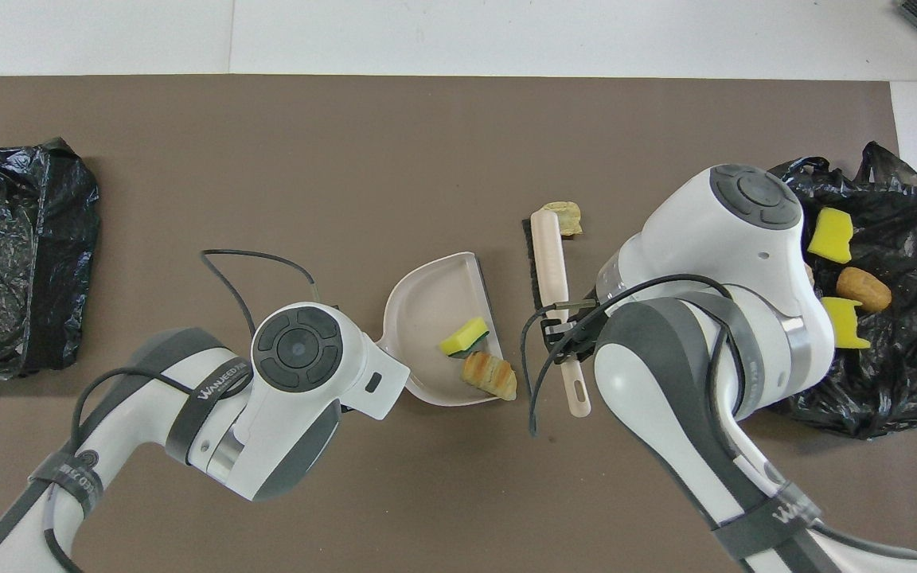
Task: Sweep and dump trash in bin
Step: 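Sweep the remaining scraps into the dustpan with the right gripper's brush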
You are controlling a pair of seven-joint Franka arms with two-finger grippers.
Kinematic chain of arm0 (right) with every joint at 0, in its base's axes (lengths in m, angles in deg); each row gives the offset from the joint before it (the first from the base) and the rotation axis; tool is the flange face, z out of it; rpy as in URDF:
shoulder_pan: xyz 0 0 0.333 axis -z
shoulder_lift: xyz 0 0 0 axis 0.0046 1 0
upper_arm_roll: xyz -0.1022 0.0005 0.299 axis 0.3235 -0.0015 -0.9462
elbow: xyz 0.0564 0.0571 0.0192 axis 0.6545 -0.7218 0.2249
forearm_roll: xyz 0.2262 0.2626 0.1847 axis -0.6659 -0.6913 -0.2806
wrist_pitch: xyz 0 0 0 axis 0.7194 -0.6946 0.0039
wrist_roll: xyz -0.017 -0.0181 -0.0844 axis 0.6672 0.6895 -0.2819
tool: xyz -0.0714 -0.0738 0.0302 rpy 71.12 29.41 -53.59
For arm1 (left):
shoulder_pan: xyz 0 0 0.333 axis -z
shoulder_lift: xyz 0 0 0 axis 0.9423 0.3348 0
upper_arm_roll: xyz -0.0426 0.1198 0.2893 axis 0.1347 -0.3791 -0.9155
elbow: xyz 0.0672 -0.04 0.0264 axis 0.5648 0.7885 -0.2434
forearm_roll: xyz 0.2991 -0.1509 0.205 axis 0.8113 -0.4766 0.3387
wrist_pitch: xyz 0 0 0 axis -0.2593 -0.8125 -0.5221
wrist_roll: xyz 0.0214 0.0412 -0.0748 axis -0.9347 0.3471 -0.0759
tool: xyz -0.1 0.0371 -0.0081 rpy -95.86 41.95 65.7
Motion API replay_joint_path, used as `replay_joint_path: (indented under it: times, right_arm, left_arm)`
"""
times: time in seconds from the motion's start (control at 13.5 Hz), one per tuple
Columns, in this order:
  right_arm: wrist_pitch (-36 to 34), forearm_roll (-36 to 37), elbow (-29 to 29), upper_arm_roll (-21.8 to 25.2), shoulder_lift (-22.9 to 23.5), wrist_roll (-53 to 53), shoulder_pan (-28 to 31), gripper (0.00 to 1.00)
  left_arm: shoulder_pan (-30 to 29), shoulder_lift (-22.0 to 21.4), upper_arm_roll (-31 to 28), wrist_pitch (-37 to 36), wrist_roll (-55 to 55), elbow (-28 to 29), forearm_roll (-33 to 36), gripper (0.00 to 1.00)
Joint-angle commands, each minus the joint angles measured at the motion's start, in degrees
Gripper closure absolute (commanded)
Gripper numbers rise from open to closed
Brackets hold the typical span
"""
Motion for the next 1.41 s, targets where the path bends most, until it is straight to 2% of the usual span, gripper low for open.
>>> replay_joint_path:
  times: [0.0, 0.15, 0.3, 0.44, 0.52, 0.74, 1.04, 1.18, 1.33]
  right_arm:
    - [-2.0, 13.4, 4.6, -0.5, 4.1, 4.1, 1.4, 1.00]
    - [-2.4, 24.8, 11.5, -0.5, 11.5, 11.1, 2.2, 1.00]
    - [-2.5, 33.7, 20.1, -0.6, 20.0, 13.1, 2.2, 1.00]
    - [-2.6, 34.5, 21.3, -0.8, 21.9, 13.1, 1.4, 1.00]
    - [-4.1, 32.6, 21.0, -1.1, 21.8, 13.1, 0.9, 1.00]
    - [-7.4, 19.3, 17.6, -1.3, 19.9, 12.7, 0.5, 1.00]
    - [-6.7, 6.8, 8.9, -5.3, 15.1, 13.3, 0.5, 1.00]
    - [-6.5, -2.1, 7.3, -6.1, 13.9, 12.4, 0.3, 1.00]
    - [-4.7, -5.3, 7.3, -6.1, 13.7, 7.3, -1.7, 1.00]
  left_arm:
    - [-1.7, 1.2, -0.5, 1.1, 1.3, -1.2, -2.3, 1.00]
    - [-2.5, 1.9, -0.5, 1.0, 1.2, -1.8, -3.1, 1.00]
    - [-2.5, 1.9, -0.5, 0.9, 0.6, -1.8, -3.4, 1.00]
    - [-2.4, 1.8, -0.5, 0.8, 0.5, -1.7, -3.4, 1.00]
    - [-2.4, 1.8, -0.5, 0.8, 0.5, -1.6, -3.4, 1.00]
    - [-2.3, 1.7, -0.5, 0.8, 0.6, -1.3, -3.4, 1.00]
    - [-2.0, 1.4, -0.5, 0.8, 0.5, -1.0, -3.4, 1.00]
    - [-2.0, 1.4, -0.5, 0.7, 0.4, -0.9, -3.4, 1.00]
    - [-2.1, 1.4, -0.5, 0.9, 0.5, -0.8, -3.4, 1.00]
